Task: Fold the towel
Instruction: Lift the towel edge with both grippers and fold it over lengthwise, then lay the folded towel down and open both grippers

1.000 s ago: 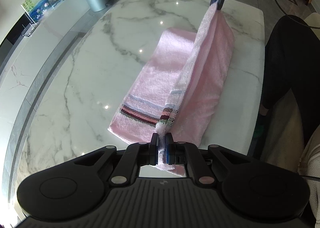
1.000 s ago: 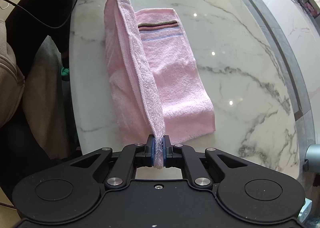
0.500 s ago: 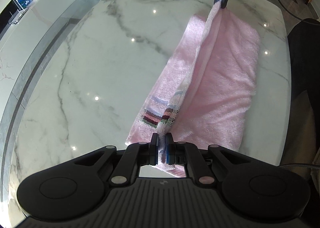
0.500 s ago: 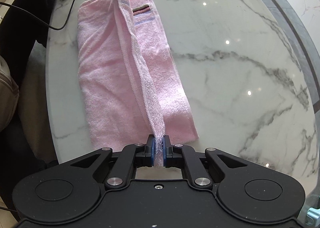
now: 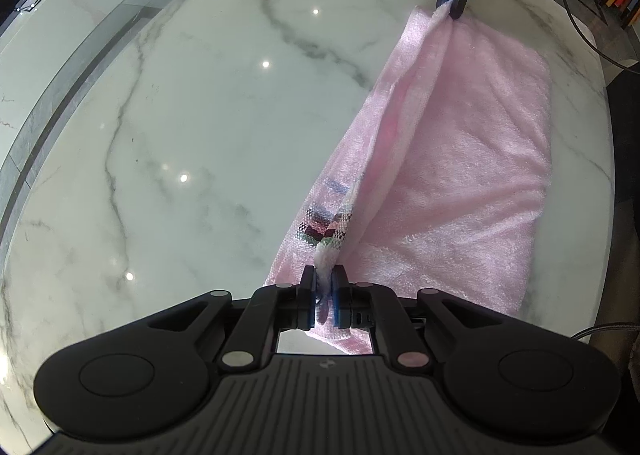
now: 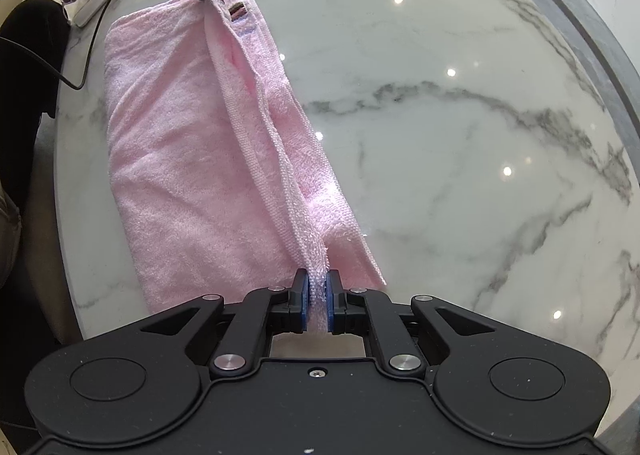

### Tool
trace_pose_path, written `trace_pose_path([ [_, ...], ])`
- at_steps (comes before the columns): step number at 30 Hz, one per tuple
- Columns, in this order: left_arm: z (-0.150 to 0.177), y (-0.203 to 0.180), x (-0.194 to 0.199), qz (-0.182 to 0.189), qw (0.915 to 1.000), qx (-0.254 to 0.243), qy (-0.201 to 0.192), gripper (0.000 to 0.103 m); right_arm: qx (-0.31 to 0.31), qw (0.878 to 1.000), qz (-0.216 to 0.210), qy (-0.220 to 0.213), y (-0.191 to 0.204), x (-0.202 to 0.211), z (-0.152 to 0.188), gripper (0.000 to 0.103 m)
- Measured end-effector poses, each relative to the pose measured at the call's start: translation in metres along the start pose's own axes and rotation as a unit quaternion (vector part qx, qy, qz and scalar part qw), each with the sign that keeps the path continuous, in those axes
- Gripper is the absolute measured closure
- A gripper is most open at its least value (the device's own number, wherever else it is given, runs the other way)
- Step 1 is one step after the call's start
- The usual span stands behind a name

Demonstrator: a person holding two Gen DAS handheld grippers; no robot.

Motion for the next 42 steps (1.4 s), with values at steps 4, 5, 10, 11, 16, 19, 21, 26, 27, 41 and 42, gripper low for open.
trace_pose_path([
  [4, 0.003, 0.000, -0.002, -0.010, 0.9999, 0.004, -0.002, 0.091, 0.001, 1.000, 0.010, 0.001, -0.003, 0.001, 0.002, 0.091],
  [5, 0.004, 0.000, -0.001, -0.014, 0.9999, 0.006, -0.004, 0.090, 0.003, 1.000, 0.013, 0.002, -0.003, 0.001, 0.002, 0.088],
  [10, 0.006, 0.009, 0.014, -0.051, 0.9982, 0.027, -0.019, 0.082, -0.001, 0.999, 0.052, 0.003, -0.007, 0.012, 0.004, 0.079],
  [11, 0.007, 0.011, 0.018, -0.059, 0.9975, 0.031, -0.022, 0.082, -0.002, 0.998, 0.062, 0.002, -0.007, 0.017, 0.005, 0.079],
  [16, 0.013, 0.011, 0.040, -0.091, 0.9944, 0.042, -0.034, 0.082, 0.003, 0.996, 0.087, -0.019, 0.005, 0.044, 0.010, 0.079],
  [19, 0.015, -0.002, 0.053, -0.095, 0.9935, 0.043, -0.045, 0.082, 0.008, 0.995, 0.097, -0.033, 0.021, 0.053, 0.012, 0.082],
  [21, 0.015, -0.013, 0.059, -0.094, 0.9928, 0.044, -0.060, 0.082, 0.009, 0.994, 0.096, -0.044, 0.037, 0.054, 0.013, 0.086],
  [26, 0.014, -0.037, 0.054, -0.086, 0.9911, 0.050, -0.089, 0.082, -0.014, 0.992, 0.106, -0.067, 0.058, 0.036, 0.010, 0.096],
  [27, 0.015, -0.040, 0.050, -0.088, 0.9906, 0.054, -0.090, 0.082, -0.023, 0.992, 0.106, -0.069, 0.059, 0.031, 0.010, 0.098],
  [41, 0.030, -0.017, 0.007, -0.105, 0.9828, 0.123, -0.088, 0.082, -0.133, 0.978, 0.129, -0.092, 0.011, -0.005, 0.025, 0.099],
  [42, 0.031, -0.017, 0.005, -0.104, 0.9829, 0.124, -0.088, 0.082, -0.133, 0.978, 0.128, -0.093, 0.011, -0.006, 0.025, 0.099],
])
Point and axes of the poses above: each gripper's, at about its wrist camera, not at the fingertips, and x roughly against the way its jaws point, y to its left, z to its underside, the point moved 4 cm from there along -x, roughly the way its jaws point, and after that the axes turned 5 degrees about -y, right-handed, at the moved point
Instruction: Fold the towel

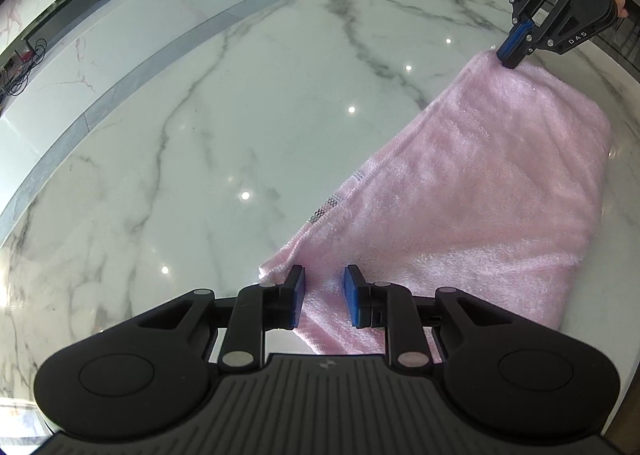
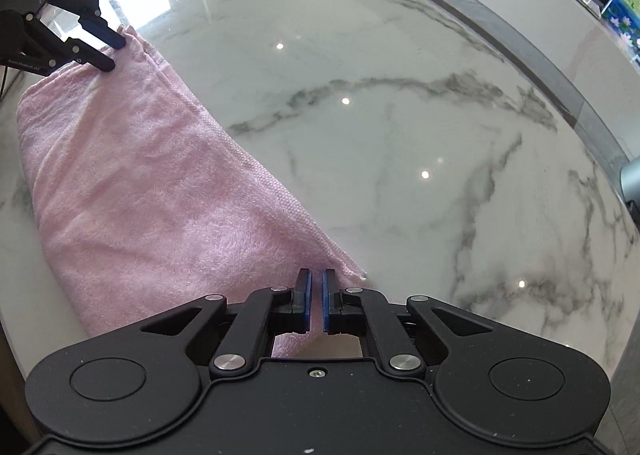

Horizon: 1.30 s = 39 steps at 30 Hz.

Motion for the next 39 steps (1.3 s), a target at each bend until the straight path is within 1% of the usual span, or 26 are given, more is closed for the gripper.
trace_pose_path([
  [5, 0.001, 0.001, -0.003, 0.002, 0.9999, 0.011, 0.000, 0.082, -0.005, 1.000, -0.001, -0.001, 0.000, -0.002, 0.000, 0.100],
  [8, 0.003, 0.004, -0.001, -0.005, 0.9993, 0.037, -0.007, 0.082, -0.015, 1.000, 0.005, 0.002, -0.001, 0.001, 0.001, 0.099],
  [13, 0.006, 0.002, 0.009, -0.037, 0.9961, 0.079, -0.016, 0.082, -0.038, 0.999, 0.029, 0.002, 0.002, 0.019, 0.011, 0.098],
  [15, 0.006, 0.000, 0.016, -0.047, 0.9942, 0.095, -0.017, 0.082, -0.052, 0.998, 0.028, -0.007, 0.006, 0.030, 0.016, 0.097],
  [16, 0.006, -0.002, 0.020, -0.051, 0.9933, 0.102, -0.020, 0.081, -0.061, 0.998, 0.025, -0.010, 0.008, 0.034, 0.017, 0.093],
  [18, 0.006, -0.004, 0.031, -0.062, 0.9909, 0.117, -0.026, 0.081, -0.085, 0.996, 0.015, -0.019, 0.014, 0.045, 0.021, 0.091],
  [19, 0.006, -0.006, 0.036, -0.067, 0.9895, 0.125, -0.028, 0.080, -0.095, 0.995, 0.010, -0.025, 0.018, 0.051, 0.023, 0.088],
  [20, 0.005, -0.008, 0.042, -0.072, 0.9881, 0.132, -0.030, 0.078, -0.106, 0.994, 0.004, -0.033, 0.024, 0.059, 0.024, 0.080],
  [21, 0.005, -0.010, 0.049, -0.077, 0.9867, 0.139, -0.034, 0.072, -0.110, 0.993, 0.001, -0.039, 0.028, 0.064, 0.024, 0.075],
  [22, 0.004, -0.012, 0.055, -0.081, 0.9858, 0.142, -0.038, 0.067, -0.112, 0.993, 0.001, -0.043, 0.032, 0.068, 0.024, 0.064],
  [23, 0.003, -0.015, 0.063, -0.087, 0.9848, 0.144, -0.043, 0.066, -0.114, 0.992, 0.001, -0.050, 0.038, 0.074, 0.024, 0.060],
  [26, 0.002, -0.022, 0.086, -0.100, 0.9817, 0.150, -0.060, 0.064, -0.120, 0.991, -0.005, -0.066, 0.052, 0.089, 0.024, 0.051],
  [30, 0.004, -0.033, 0.117, -0.120, 0.9723, 0.177, -0.093, 0.052, -0.144, 0.984, -0.005, -0.106, 0.070, 0.113, 0.020, 0.040],
  [31, 0.005, -0.036, 0.124, -0.125, 0.9693, 0.186, -0.103, 0.050, -0.150, 0.982, -0.002, -0.118, 0.074, 0.118, 0.019, 0.036],
  [33, 0.009, -0.044, 0.136, -0.129, 0.9636, 0.200, -0.121, 0.046, -0.160, 0.977, 0.006, -0.144, 0.084, 0.128, 0.019, 0.034],
  [36, 0.019, -0.059, 0.146, -0.130, 0.9579, 0.216, -0.138, 0.033, -0.167, 0.970, 0.019, -0.175, 0.102, 0.138, 0.021, 0.032],
  [38, 0.025, -0.068, 0.152, -0.132, 0.9548, 0.223, -0.146, 0.033, -0.175, 0.965, 0.020, -0.194, 0.115, 0.143, 0.023, 0.020],
  [39, 0.028, -0.072, 0.155, -0.135, 0.9531, 0.225, -0.150, 0.033, -0.180, 0.962, 0.019, -0.204, 0.121, 0.145, 0.024, 0.009],
])
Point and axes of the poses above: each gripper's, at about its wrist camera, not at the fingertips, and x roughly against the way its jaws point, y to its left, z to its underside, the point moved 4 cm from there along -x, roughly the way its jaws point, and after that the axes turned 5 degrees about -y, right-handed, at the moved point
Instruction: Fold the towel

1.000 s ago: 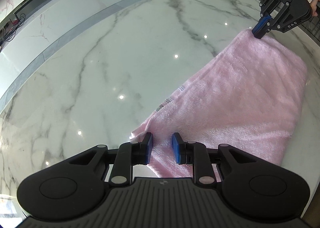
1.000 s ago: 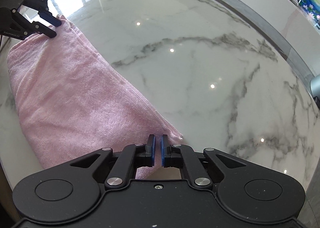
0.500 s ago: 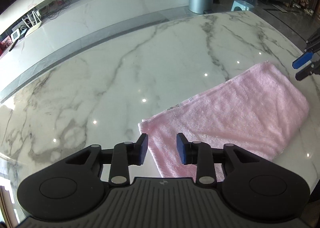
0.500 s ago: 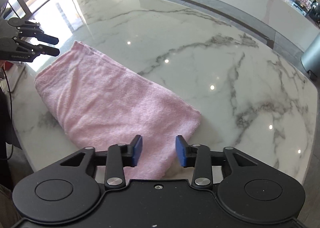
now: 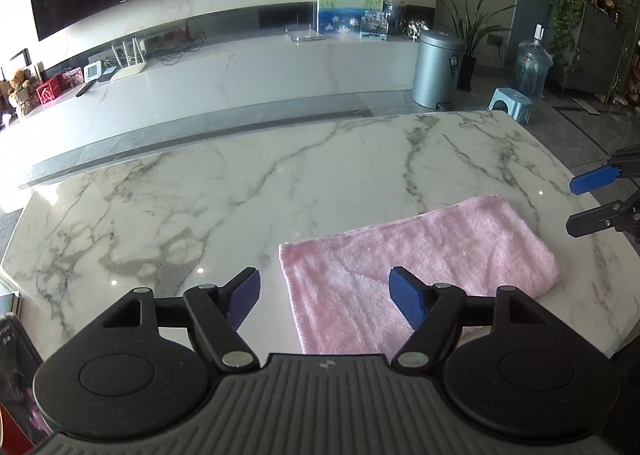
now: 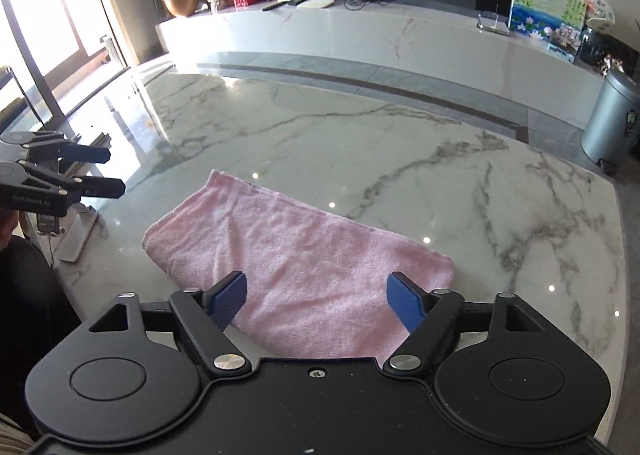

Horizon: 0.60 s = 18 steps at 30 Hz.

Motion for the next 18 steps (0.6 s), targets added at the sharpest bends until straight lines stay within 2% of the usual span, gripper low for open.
trace_pose_path([
  [1, 0.003, -0.001, 0.005, -0.005, 1.0000, 0.003, -0.003, 0.031, -0.009, 1.000, -0.002, -0.009, 0.005, 0.003, 0.003, 0.004],
  [5, 0.016, -0.005, 0.019, -0.031, 0.9992, 0.022, -0.015, 0.029, -0.046, 0.997, 0.008, -0.055, 0.023, 0.015, 0.017, 0.002],
  [9, 0.030, -0.009, 0.025, -0.054, 0.9974, 0.042, -0.021, 0.029, -0.067, 0.992, 0.054, -0.095, 0.037, 0.022, 0.036, 0.002],
  [13, 0.043, -0.014, 0.024, -0.077, 0.9966, 0.029, -0.012, 0.029, -0.041, 0.988, 0.101, -0.113, 0.054, 0.019, 0.058, 0.002],
  [15, 0.048, -0.017, 0.021, -0.077, 0.9966, 0.024, -0.015, 0.029, -0.033, 0.982, 0.129, -0.134, 0.059, 0.018, 0.065, 0.002],
  [18, 0.054, -0.018, 0.016, -0.059, 0.9972, 0.042, -0.021, 0.029, -0.037, 0.974, 0.157, -0.159, 0.062, 0.014, 0.073, 0.002],
])
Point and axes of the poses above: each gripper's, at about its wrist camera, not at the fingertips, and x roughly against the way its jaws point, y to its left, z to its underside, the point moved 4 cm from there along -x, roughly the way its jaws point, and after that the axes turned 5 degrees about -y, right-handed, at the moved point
